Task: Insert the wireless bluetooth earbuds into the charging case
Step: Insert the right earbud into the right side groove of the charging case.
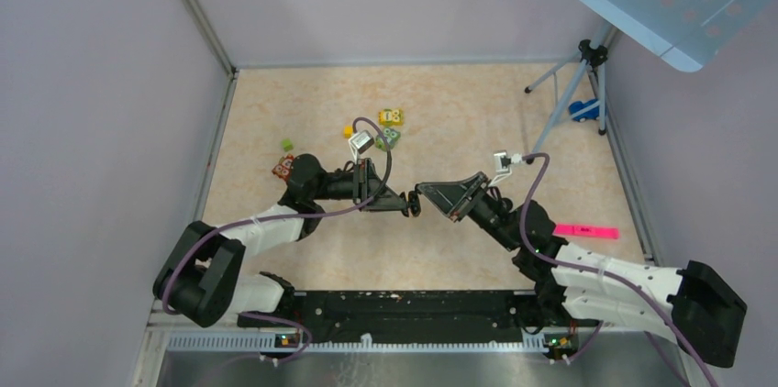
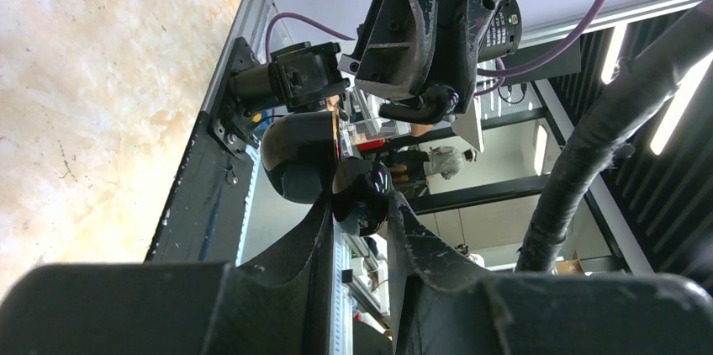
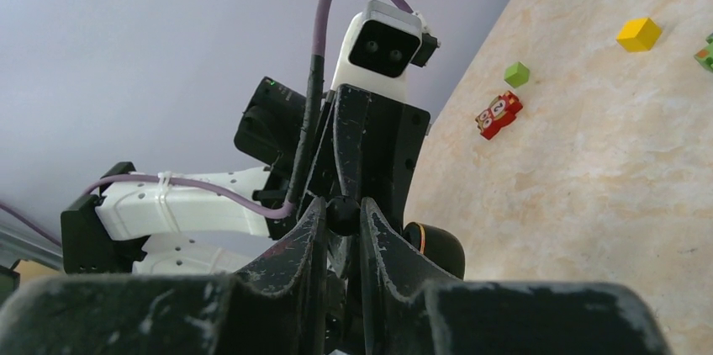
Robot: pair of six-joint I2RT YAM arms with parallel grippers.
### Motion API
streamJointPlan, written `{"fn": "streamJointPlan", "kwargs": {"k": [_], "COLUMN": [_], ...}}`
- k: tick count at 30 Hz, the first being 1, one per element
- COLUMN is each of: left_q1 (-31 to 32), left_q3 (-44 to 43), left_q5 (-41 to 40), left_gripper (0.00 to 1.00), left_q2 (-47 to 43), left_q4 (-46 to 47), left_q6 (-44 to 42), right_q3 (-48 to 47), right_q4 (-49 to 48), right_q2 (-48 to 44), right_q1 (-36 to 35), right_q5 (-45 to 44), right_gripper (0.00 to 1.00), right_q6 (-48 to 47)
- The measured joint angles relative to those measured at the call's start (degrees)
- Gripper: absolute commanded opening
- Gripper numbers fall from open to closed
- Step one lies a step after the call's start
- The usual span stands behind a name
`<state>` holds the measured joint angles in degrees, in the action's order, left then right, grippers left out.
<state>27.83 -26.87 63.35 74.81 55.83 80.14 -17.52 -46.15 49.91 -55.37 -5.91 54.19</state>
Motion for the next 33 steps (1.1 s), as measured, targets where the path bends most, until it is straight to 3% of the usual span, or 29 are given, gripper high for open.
{"fn": "streamJointPlan", "kwargs": {"k": [33], "left_q1": [0.00], "left_q3": [0.00], "left_q5": [0.26], "left_gripper": [0.00], "left_q2": [0.00], "left_q4": [0.72], "left_q6": [3.98], "right_q3": [1.14], "right_q4": [-13.14], "right_q2": [9.62], "right_q1": [-0.13], "right_q5": [1.38], "right_gripper": [0.06], "right_q6": [0.13]}}
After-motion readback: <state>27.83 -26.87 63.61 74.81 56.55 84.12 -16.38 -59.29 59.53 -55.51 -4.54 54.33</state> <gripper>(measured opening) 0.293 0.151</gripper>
